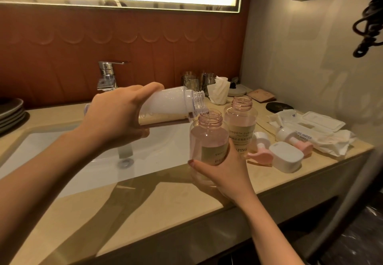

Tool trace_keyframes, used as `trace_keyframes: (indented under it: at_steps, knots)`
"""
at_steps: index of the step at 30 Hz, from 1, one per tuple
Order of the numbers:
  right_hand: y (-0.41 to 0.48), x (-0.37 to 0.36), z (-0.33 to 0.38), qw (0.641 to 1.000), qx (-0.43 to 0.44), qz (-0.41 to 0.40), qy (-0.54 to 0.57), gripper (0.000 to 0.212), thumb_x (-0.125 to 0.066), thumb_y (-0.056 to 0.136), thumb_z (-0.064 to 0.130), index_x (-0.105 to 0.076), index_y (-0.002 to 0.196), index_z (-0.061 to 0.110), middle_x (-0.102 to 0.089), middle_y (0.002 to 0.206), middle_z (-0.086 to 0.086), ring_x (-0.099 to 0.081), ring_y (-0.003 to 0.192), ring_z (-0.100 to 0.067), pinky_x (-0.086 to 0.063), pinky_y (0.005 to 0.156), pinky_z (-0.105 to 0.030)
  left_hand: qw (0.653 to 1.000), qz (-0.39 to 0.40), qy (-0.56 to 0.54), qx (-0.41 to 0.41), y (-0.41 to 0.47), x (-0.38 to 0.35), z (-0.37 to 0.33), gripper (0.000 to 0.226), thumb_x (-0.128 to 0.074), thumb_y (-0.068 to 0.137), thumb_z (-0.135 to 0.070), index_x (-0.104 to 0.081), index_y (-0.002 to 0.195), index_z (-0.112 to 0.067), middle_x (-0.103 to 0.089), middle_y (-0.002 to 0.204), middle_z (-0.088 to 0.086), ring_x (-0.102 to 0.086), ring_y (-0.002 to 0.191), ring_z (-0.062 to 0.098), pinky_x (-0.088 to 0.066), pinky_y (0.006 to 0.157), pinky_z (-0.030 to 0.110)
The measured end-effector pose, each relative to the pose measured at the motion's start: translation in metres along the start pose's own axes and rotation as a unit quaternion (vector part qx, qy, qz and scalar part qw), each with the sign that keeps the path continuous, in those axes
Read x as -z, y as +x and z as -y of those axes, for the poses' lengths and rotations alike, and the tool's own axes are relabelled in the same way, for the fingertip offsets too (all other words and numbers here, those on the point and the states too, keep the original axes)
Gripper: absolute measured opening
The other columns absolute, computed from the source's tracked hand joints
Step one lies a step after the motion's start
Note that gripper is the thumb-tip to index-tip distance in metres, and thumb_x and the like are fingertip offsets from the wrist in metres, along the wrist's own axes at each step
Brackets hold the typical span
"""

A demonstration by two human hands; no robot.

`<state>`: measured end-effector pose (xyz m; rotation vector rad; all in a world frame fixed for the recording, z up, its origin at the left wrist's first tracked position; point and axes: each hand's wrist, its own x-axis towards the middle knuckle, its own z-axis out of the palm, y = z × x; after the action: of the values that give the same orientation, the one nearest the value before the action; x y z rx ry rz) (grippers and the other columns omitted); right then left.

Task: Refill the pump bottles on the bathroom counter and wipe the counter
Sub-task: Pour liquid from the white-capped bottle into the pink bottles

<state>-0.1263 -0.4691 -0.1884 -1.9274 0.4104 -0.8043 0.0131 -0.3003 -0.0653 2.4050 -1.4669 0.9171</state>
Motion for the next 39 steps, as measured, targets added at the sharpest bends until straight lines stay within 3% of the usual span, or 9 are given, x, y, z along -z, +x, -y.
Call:
trace_keyframes:
  at_steps: [10,16,27,39]
  knots:
    - [0.0002,0.0,0.0004,1.0,0.002,-0.002,-0.005,0.098,-0.073,0.049,0.064,-0.04,0.134,0.03,-0.054,0.124,0.016,-0.05,0.115,-0.003,-0.048,0.094,-0.026,1.0,0.004,-0.002,-0.002,0.0012,-0.0015,0.0016,0.081,-0.087,0.057,-0.021,-0.046,0.127,-0.029,-0.067,0.102,0.003,-0.06,0.082,0.026,-0.039,0.056,0.026]
    - [-0.0002,0.0,0.0007,1.0,0.004,0.001,-0.001,0.1,-0.073,0.049,0.065,-0.038,0.136,0.031,-0.052,0.126,0.016,-0.048,0.117,-0.002,-0.045,0.091,-0.018,1.0,0.006,-0.006,-0.001,0.0011,-0.0016,0.002,0.081,-0.087,0.057,-0.021,-0.046,0.127,-0.028,-0.067,0.102,0.003,-0.059,0.083,0.024,-0.043,0.058,0.028]
    - [0.0005,-0.0002,0.0007,1.0,0.002,-0.002,-0.004,0.094,-0.074,0.049,0.064,-0.041,0.131,0.033,-0.054,0.121,0.019,-0.05,0.113,0.0,-0.047,0.094,-0.026,1.0,0.007,0.005,0.006,0.0031,-0.0002,0.0029,0.081,-0.086,0.058,-0.022,-0.046,0.128,-0.03,-0.066,0.103,0.001,-0.059,0.083,0.025,-0.04,0.058,0.028]
    - [0.0003,0.0004,0.0004,1.0,0.003,0.006,-0.002,0.09,-0.079,0.054,0.056,-0.041,0.131,0.032,-0.053,0.121,0.019,-0.049,0.113,0.0,-0.044,0.089,-0.018,1.0,0.014,0.003,0.008,0.0045,-0.0024,0.0045,0.085,-0.086,0.057,-0.023,-0.041,0.128,-0.033,-0.065,0.104,0.0,-0.06,0.085,0.026,-0.051,0.06,0.036]
